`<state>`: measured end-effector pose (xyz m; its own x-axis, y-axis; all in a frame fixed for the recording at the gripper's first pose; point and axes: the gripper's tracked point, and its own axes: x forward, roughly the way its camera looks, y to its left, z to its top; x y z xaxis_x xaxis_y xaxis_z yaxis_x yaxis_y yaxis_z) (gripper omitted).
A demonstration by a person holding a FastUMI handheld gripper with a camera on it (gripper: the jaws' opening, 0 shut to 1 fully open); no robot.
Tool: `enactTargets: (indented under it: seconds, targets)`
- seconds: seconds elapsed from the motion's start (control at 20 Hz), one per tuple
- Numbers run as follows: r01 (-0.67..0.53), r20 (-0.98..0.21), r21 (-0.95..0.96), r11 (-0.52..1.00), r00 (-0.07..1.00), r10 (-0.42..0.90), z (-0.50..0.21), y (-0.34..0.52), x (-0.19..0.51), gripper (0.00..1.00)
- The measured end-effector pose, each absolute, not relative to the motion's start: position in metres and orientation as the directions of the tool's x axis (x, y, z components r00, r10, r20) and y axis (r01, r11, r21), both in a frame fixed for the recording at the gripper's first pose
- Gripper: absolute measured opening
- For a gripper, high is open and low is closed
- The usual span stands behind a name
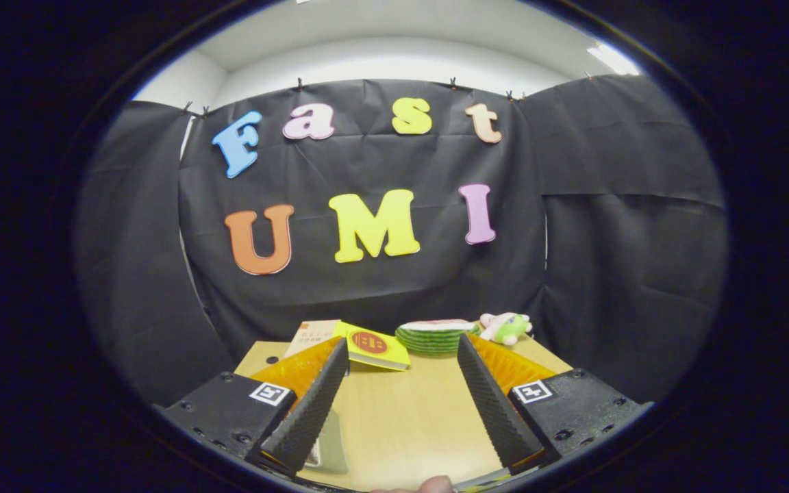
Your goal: Open the storage box then place both shoes into the box .Put the left shoe in first, then the right shoe, with the right side of both shoes facing outward in a uniform manner.
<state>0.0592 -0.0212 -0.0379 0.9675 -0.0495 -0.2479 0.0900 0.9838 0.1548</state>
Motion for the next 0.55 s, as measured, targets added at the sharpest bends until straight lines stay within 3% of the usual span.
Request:
enactTargets:
  seconds: [0.55]
  targets:
    - [0.0, -0.218, 0.139, 0.99, 0.976, 0.031, -0.034, 0.008, 0.068, 1.0]
